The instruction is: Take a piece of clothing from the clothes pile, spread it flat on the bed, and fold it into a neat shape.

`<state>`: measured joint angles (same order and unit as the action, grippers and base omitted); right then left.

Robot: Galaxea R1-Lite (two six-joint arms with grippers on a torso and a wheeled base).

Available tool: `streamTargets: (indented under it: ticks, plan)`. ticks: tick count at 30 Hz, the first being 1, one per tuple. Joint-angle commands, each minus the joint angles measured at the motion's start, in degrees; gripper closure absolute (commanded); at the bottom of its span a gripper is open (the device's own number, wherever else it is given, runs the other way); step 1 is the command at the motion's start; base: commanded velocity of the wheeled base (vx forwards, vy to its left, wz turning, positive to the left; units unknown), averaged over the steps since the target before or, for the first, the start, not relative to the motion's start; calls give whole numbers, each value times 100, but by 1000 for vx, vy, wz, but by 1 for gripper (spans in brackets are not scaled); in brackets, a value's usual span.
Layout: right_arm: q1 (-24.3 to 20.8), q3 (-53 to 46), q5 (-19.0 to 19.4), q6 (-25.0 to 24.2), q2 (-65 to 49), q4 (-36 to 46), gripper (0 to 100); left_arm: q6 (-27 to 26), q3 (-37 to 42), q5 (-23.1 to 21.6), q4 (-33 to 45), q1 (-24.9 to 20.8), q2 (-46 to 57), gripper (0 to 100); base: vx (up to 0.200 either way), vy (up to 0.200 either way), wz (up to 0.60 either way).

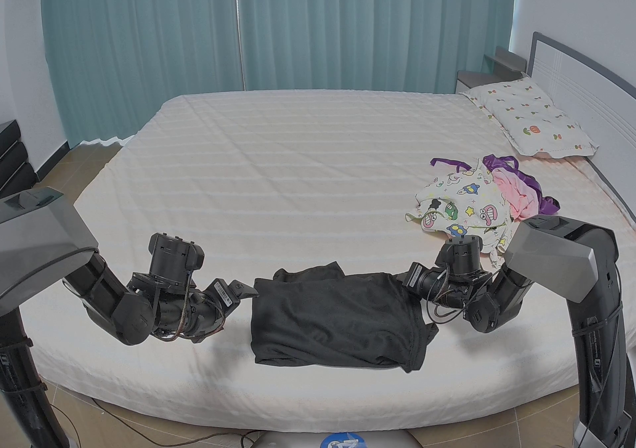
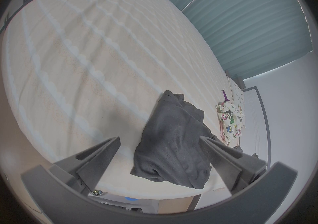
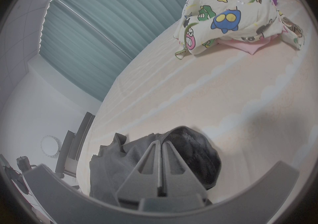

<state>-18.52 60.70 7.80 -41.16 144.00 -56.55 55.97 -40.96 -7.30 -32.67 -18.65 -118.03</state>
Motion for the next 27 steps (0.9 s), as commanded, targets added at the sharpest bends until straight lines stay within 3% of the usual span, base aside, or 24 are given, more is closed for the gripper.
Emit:
streamTargets:
  ticks: [1, 7, 10, 18, 27]
  plan:
    - [32, 4, -24, -7, -21, -40, 100, 11, -26, 1, -2, 11, -89, 0, 0, 0, 0]
    - [68, 83, -121, -50, -47, -321, 100, 160, -255, 18, -55, 169, -229, 0, 0, 0, 0]
    - [94, 188, -270, -121, -12, -523, 100, 538, -465, 80, -345, 257, -396, 0, 0, 0, 0]
    - [103, 294, -358, -165, 41, -585, 100, 389, -1169, 71, -433, 476, -1020, 0, 0, 0, 0]
    - [208, 478, -517, -156, 173, -603, 100, 107, -1977, 45, -354, 204, -1592, 0, 0, 0, 0]
